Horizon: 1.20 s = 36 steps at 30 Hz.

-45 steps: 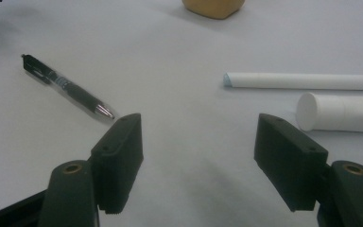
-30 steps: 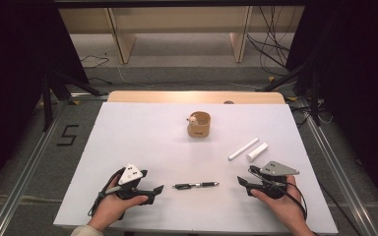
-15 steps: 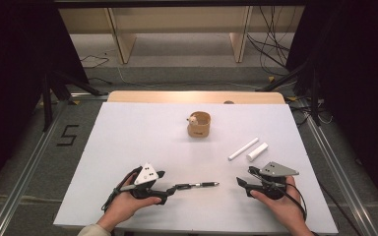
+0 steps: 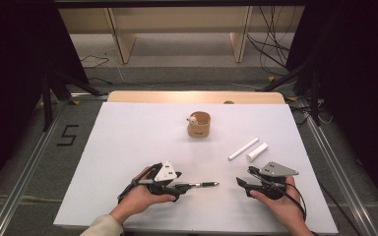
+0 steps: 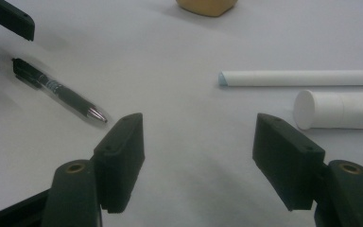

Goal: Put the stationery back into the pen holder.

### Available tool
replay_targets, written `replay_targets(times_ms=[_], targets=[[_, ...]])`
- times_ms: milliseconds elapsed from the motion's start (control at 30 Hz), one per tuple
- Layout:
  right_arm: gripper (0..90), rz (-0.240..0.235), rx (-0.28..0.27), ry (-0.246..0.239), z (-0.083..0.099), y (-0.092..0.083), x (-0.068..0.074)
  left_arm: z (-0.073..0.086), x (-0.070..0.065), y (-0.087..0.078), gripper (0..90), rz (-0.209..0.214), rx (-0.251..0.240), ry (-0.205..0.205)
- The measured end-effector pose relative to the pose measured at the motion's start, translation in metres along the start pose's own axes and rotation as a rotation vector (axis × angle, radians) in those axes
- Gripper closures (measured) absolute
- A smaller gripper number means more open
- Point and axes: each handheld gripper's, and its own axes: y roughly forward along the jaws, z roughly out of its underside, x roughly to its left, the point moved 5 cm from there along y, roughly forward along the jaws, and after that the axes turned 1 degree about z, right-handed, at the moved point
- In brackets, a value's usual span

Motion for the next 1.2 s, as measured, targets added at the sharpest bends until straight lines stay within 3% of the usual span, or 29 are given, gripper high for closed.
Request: replay_targets(times_ms=[267, 767, 1200], targets=[[34.9, 0.000, -0.002, 0.001, 0.000, 0.000, 0.000, -0.015, -0.005, 0.017, 46.3, 0.015, 0.092, 0.092], [34.9, 0.003, -0.002, 0.001, 0.000, 0.000, 0.000, -0.025, -0.011, 0.027, 54.8, 0.007, 0.186, 0.159], [34.9, 0.003, -0.003, 0.002, 0.000, 0.000, 0.001, -0.030, -0.015, 0.032, 60.4, 0.002, 0.234, 0.216]])
